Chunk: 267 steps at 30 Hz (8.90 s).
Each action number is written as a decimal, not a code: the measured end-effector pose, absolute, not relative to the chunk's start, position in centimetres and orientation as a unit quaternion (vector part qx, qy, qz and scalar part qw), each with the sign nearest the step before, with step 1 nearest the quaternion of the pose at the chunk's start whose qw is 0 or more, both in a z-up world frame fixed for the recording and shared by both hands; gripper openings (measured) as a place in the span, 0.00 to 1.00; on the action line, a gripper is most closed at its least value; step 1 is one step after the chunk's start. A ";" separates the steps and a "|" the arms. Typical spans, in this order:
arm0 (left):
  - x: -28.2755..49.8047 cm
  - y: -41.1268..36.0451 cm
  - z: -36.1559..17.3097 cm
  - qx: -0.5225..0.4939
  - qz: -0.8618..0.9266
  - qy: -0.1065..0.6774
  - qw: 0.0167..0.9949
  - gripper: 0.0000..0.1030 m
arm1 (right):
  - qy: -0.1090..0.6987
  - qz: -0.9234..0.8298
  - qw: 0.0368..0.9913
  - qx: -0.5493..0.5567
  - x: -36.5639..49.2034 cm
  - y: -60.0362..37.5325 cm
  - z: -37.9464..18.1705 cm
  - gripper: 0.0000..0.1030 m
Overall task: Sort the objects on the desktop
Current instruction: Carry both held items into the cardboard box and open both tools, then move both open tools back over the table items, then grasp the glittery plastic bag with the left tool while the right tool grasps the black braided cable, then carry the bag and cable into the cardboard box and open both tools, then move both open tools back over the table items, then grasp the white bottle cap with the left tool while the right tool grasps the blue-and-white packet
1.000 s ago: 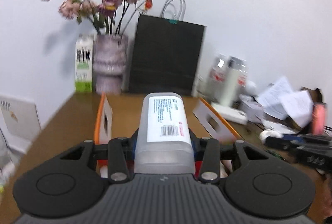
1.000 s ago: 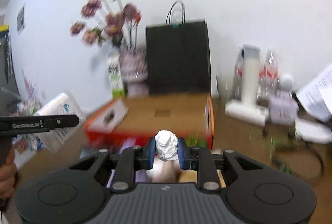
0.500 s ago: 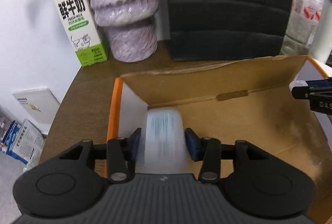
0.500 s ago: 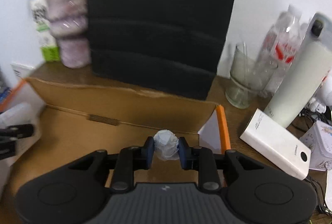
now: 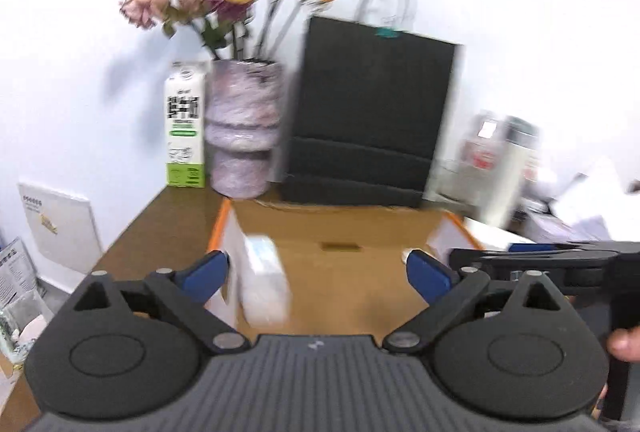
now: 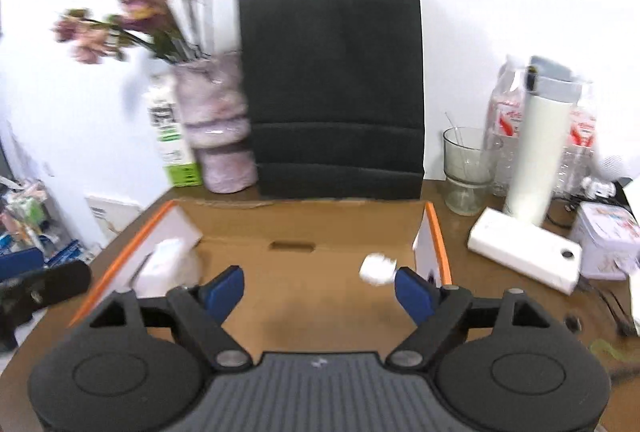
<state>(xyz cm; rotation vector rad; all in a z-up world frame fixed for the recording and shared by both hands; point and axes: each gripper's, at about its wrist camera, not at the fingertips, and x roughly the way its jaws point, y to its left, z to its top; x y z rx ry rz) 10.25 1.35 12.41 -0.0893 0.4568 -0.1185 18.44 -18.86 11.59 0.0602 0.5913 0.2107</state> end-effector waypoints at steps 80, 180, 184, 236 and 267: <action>1.0 3.4 5.1 0.016 -0.142 0.214 0.966 0.15 | 0.293 0.382 0.876 -0.031 7.7 -10.1 10.2 0.11; 32.9 -0.2 6.9 -0.020 -0.058 0.428 0.902 0.63 | 0.391 0.112 0.911 -0.059 34.1 -17.0 6.2 0.55; 31.3 0.3 11.1 -0.017 -0.051 0.408 0.911 0.79 | 0.379 0.124 0.916 -0.041 32.1 -16.9 10.4 0.59; -7.7 1.6 1.0 -0.001 -0.006 0.276 0.961 1.00 | 0.280 0.046 0.955 0.086 -9.3 -22.8 2.1 0.94; -9.4 -0.2 4.8 -0.022 -0.096 0.266 0.959 0.40 | 0.270 0.176 0.943 0.083 -12.3 -20.0 6.7 0.08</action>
